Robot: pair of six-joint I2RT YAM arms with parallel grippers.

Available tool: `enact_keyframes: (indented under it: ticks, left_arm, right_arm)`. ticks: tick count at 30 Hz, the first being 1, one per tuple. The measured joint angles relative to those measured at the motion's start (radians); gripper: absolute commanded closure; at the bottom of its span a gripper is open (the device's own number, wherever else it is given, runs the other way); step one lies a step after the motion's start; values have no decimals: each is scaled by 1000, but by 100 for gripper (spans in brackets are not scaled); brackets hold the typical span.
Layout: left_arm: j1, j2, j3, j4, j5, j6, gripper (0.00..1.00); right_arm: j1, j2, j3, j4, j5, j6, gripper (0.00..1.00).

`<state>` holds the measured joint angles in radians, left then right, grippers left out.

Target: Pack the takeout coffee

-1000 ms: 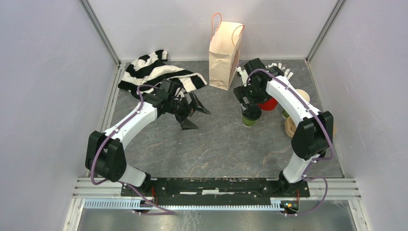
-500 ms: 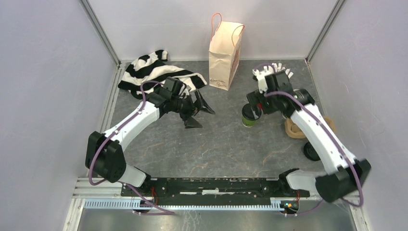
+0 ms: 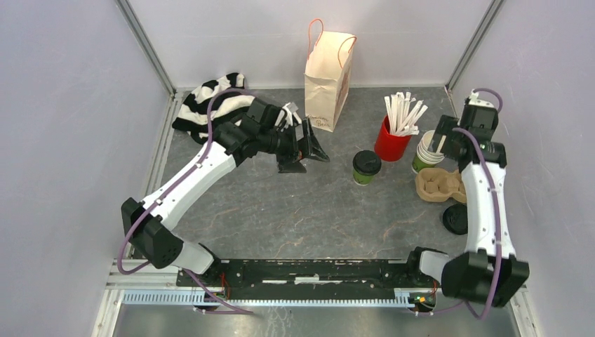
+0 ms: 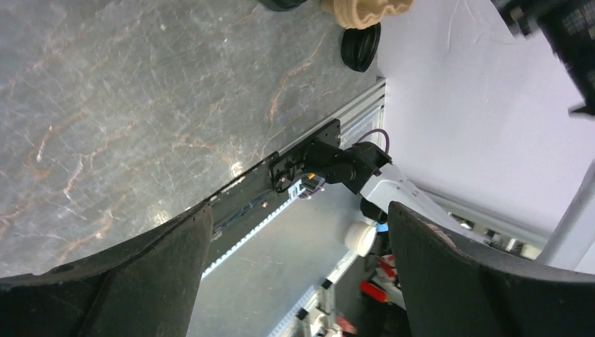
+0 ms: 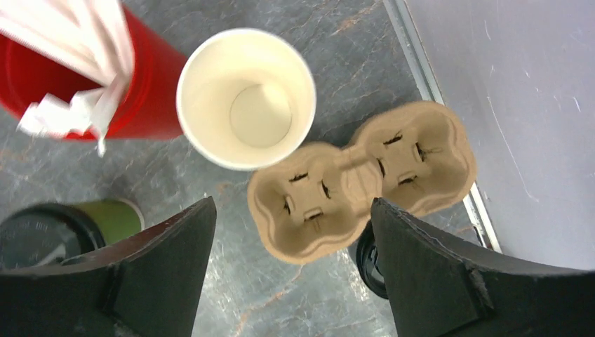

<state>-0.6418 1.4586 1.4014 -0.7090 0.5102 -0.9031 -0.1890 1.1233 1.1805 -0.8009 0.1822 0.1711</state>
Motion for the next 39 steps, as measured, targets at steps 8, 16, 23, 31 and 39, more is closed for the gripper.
enact_keyframes:
  ticks: [8,16,23,31,39]
  left_arm:
    - [-10,-37,143,-129,-84,207,0]
    - [-10,-95,109,-181,-117,326,0]
    - [-10,-89,109,-191,-132,408,0]
    - [-10,-82,114,-234,-150,453,0]
    - [-10,-92,114,-240,-169,465,0]
  right_arm:
    - [-114,228,76,58,-74,45,25]
    - [-113,335,140,56,-87,41,38]
    - [-113,351,137,61,-56,41,53]
    - [-112,357,126,81,-38,41,66]
    - [-112,372,115,89,-16,38,84]
